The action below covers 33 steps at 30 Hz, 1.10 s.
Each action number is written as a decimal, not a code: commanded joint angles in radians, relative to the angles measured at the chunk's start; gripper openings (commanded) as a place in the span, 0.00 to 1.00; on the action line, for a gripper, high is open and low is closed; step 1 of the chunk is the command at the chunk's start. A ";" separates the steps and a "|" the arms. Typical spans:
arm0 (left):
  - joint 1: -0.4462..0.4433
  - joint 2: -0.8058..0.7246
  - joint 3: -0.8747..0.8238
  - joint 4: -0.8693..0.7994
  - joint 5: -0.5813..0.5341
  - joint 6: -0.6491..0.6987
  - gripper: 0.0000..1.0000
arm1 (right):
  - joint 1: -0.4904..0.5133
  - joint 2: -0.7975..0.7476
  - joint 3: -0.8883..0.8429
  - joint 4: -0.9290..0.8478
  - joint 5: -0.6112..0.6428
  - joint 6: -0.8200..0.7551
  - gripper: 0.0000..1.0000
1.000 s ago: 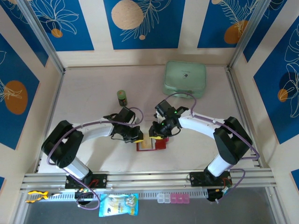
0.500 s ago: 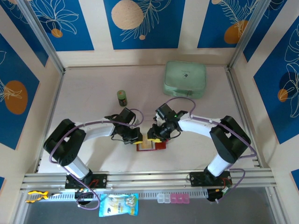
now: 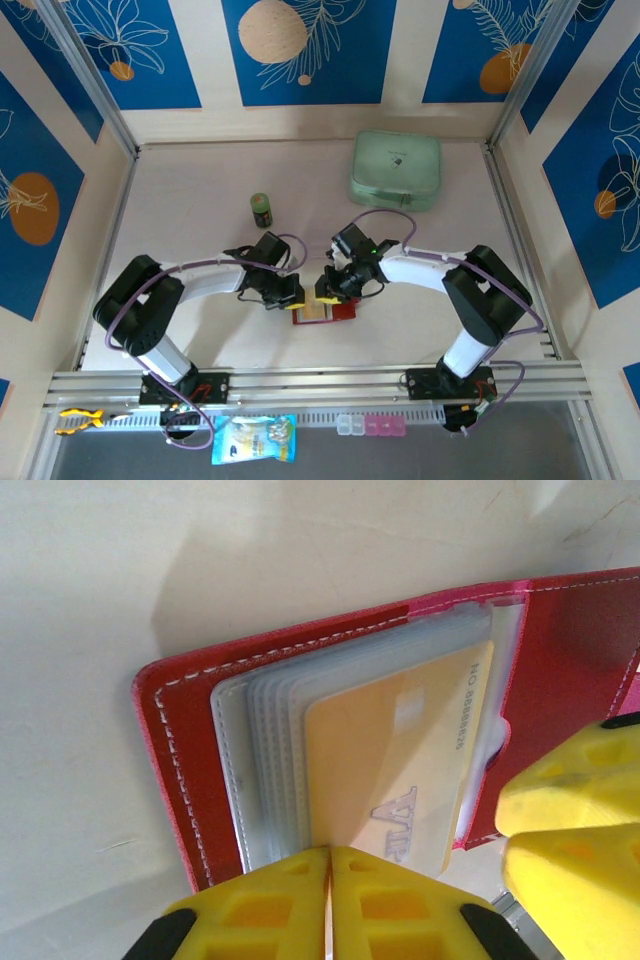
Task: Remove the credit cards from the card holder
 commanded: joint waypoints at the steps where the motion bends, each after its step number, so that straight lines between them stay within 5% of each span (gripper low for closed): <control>1: -0.008 0.006 -0.019 -0.017 -0.018 0.002 0.09 | 0.010 0.029 0.002 -0.011 -0.001 -0.010 0.23; 33: -0.008 -0.004 -0.006 -0.035 -0.026 0.015 0.10 | 0.019 0.041 0.024 -0.093 0.074 0.004 0.23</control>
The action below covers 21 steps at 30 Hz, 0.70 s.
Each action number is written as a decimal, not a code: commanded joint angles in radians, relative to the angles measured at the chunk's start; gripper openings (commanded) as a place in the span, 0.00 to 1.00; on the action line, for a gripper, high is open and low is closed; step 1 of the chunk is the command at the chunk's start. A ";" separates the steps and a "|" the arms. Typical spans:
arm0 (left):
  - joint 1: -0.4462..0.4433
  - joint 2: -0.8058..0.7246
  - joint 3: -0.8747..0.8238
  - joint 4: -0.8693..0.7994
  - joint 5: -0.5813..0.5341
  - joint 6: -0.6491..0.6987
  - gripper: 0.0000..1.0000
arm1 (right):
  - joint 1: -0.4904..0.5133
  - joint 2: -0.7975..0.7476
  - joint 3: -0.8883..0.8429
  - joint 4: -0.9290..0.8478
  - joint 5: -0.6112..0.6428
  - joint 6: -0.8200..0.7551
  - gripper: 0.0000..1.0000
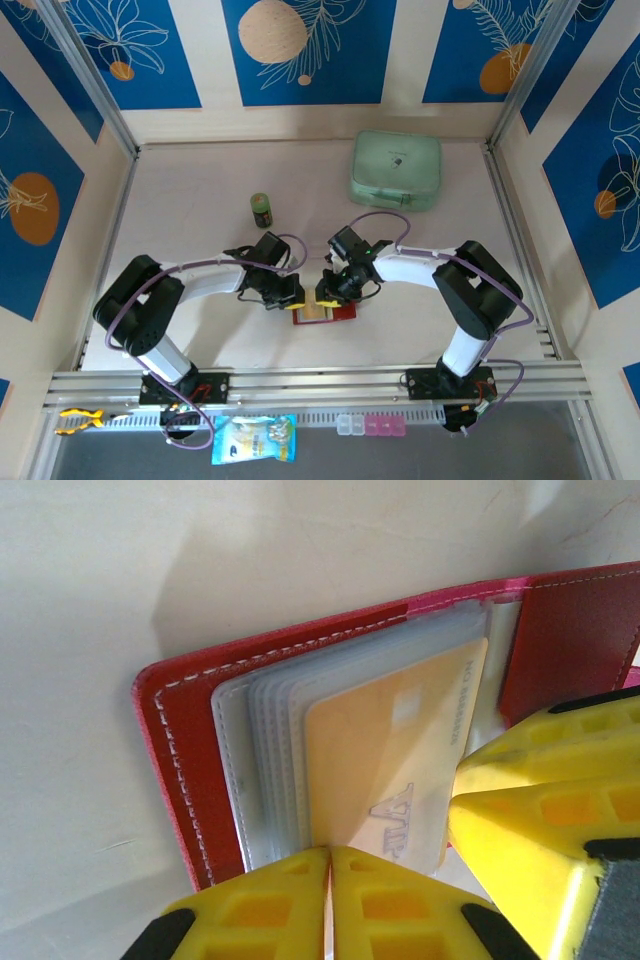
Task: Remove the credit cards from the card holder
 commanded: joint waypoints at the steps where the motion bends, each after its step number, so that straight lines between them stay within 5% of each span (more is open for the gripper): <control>1: -0.008 -0.005 -0.006 -0.035 -0.025 0.014 0.11 | 0.007 -0.010 0.006 -0.067 0.041 0.004 0.23; 21: -0.009 -0.011 -0.002 -0.039 -0.027 0.009 0.13 | 0.018 -0.071 -0.018 -0.062 0.061 0.006 0.23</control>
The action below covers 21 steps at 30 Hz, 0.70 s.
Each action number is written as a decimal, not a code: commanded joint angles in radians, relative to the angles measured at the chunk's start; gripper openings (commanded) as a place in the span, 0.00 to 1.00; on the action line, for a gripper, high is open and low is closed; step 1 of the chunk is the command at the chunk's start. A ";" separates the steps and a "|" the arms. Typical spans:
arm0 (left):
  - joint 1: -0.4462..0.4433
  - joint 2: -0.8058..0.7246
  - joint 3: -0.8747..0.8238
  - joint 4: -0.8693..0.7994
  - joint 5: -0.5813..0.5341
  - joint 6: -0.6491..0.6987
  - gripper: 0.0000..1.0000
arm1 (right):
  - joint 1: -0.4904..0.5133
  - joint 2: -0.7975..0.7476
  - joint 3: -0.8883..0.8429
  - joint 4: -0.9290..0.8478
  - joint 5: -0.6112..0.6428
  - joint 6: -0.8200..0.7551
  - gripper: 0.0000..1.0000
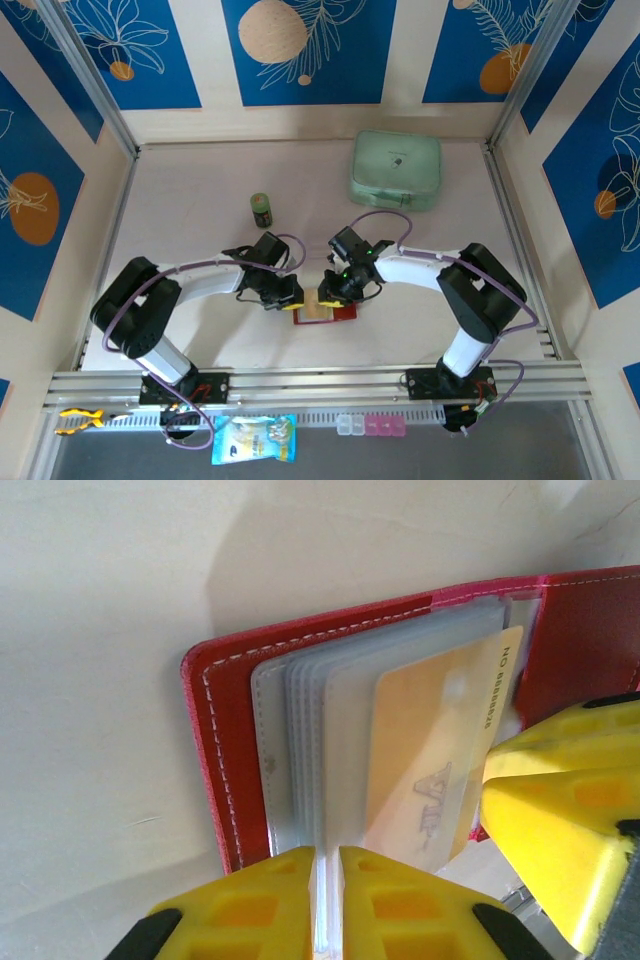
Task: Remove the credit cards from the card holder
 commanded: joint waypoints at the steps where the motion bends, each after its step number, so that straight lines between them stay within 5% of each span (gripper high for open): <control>1: -0.007 0.010 -0.003 -0.010 -0.010 0.008 0.13 | 0.009 -0.050 -0.020 -0.018 0.014 0.005 0.23; 21: -0.020 -0.021 0.017 0.022 0.025 -0.007 0.12 | -0.008 -0.066 -0.029 -0.005 -0.003 -0.042 0.24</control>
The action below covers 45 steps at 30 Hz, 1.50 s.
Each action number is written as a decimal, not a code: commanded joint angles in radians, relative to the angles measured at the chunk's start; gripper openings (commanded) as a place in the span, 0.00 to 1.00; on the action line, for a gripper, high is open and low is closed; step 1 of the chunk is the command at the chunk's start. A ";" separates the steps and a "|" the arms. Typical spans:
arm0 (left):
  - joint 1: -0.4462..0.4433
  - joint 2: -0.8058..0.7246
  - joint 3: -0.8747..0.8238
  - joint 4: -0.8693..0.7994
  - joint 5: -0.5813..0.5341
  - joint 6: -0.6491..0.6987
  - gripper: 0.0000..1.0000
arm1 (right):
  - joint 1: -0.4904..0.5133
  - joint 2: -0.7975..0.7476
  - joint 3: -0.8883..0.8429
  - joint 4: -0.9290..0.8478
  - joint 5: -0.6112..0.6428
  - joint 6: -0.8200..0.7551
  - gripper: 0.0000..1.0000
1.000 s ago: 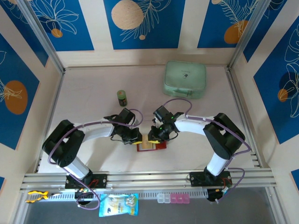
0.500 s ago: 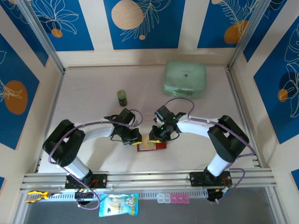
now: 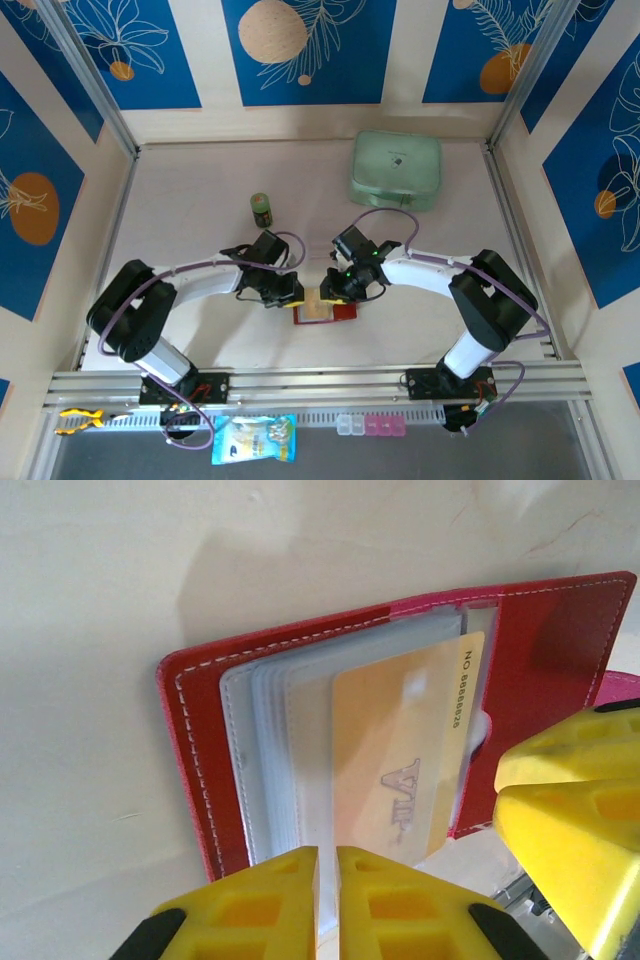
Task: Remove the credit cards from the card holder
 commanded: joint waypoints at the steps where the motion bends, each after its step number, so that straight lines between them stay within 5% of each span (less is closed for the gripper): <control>1: -0.020 0.013 0.015 0.019 0.033 -0.002 0.12 | -0.003 0.000 -0.006 -0.007 -0.029 -0.022 0.24; 23: -0.021 0.074 0.006 -0.013 0.006 0.020 0.10 | 0.004 0.076 0.017 0.026 -0.093 -0.028 0.20; 45: -0.021 0.056 0.020 -0.033 -0.004 0.030 0.10 | 0.012 -0.012 0.015 -0.050 0.038 -0.006 0.22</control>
